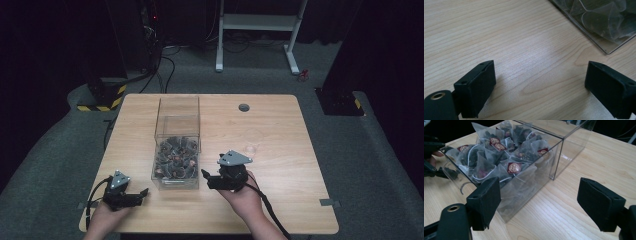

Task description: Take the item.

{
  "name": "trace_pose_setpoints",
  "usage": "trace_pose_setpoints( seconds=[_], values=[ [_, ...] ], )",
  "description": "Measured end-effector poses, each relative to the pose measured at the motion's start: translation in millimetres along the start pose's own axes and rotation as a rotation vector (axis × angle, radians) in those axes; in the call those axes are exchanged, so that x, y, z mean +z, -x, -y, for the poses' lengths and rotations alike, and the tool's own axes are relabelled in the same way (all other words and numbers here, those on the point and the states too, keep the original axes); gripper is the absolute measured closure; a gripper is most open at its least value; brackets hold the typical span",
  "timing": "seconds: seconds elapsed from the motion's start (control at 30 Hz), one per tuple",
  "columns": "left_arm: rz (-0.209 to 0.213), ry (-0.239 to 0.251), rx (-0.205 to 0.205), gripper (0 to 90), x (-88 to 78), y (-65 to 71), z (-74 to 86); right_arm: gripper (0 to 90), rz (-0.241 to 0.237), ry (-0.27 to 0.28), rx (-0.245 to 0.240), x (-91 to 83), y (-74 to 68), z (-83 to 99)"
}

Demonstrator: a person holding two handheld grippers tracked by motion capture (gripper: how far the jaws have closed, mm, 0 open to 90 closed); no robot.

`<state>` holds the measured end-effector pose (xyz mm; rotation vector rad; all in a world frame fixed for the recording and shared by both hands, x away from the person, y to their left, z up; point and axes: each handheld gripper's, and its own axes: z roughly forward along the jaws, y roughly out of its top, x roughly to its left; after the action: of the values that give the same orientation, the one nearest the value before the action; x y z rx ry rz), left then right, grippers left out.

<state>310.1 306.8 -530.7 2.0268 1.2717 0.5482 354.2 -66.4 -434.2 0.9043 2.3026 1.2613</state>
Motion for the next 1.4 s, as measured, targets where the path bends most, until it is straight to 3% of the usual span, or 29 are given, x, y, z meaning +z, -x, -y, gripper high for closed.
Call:
trace_pose_setpoints(
  seconds=[0.6, 1.4],
  values=[
    [0.000, 0.000, 0.001, 10.1, 0.0, -0.1, 0.0, 21.8, -0.032, 0.003, -0.023, 9.6, -15.2, -12.6],
    [0.000, 0.000, 0.001, 10.1, 0.0, -0.1, 0.0, 32.2, -0.128, 0.015, -0.059, 27.6, -39.8, -26.1]
  ],
)
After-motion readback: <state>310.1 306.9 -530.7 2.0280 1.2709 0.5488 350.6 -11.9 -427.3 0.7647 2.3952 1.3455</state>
